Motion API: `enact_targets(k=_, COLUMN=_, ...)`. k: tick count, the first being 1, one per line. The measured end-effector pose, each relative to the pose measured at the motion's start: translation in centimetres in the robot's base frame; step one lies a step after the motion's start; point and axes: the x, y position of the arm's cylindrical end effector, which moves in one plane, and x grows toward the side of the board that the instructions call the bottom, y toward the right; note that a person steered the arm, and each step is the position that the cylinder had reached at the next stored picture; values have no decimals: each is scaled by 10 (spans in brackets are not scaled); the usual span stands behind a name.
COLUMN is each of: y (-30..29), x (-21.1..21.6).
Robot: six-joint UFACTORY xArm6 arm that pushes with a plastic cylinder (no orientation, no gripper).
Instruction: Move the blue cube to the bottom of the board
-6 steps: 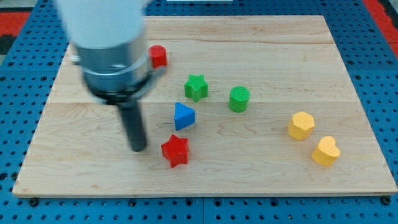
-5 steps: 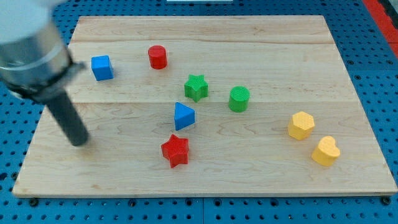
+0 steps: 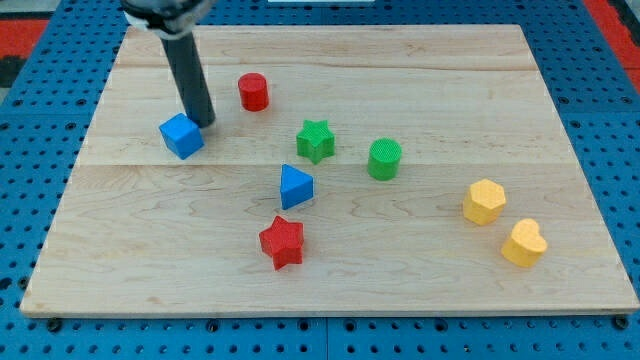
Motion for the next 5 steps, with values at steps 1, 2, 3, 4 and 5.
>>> enact_targets(k=1, y=-9, x=38)
enact_targets(k=2, y=-20, x=-14)
enact_targets(k=3, y=-53, x=-29)
enact_targets(k=4, y=-74, x=43)
enact_targets(k=5, y=-17, x=119)
